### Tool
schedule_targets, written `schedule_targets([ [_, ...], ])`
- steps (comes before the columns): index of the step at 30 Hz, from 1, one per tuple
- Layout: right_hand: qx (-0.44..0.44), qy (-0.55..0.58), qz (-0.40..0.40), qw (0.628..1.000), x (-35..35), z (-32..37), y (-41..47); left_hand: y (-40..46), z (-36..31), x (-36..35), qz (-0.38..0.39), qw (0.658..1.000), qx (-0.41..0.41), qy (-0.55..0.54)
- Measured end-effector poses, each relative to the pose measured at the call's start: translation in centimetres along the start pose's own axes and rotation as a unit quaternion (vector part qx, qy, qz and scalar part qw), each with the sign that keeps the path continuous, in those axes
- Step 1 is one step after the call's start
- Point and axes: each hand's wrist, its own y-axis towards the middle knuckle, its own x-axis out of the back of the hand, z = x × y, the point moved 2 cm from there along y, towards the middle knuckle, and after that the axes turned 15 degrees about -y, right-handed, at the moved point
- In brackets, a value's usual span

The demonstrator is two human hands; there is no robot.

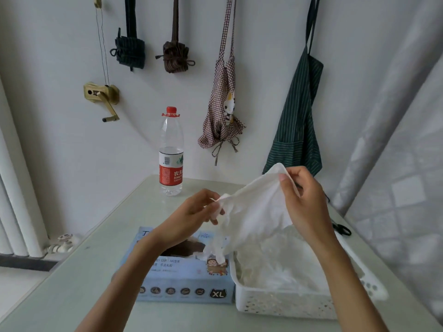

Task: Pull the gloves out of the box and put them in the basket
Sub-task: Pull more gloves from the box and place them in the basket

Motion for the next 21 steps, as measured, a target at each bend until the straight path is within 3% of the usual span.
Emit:
schedule_targets([
  [4,-0.024,-0.030,-0.035,0.999,2.3,-1.5,0.1,1.1,-0.8,-3.0,-0.025,0.997,0.023,-0.066],
  [8,-0.037,-0.072,-0.034,0.996,4.2,-2.2,1.0,2.9,-0.9,-5.7,0.005,0.991,0.099,-0.088],
  [12,-0.005,-0.126,-0.012,0.992,5.7,-1.9,2.3,3.6,-1.9,-9.1,0.039,0.998,0.051,-0.007],
  [16,0.029,-0.170,0.009,0.985,6.6,-1.1,3.2,5.2,-2.4,-11.5,0.049,0.998,0.001,-0.030],
  [21,0.047,-0.185,0.012,0.982,8.0,-0.3,3.7,6.5,-2.2,-12.0,0.052,0.997,0.005,-0.059],
])
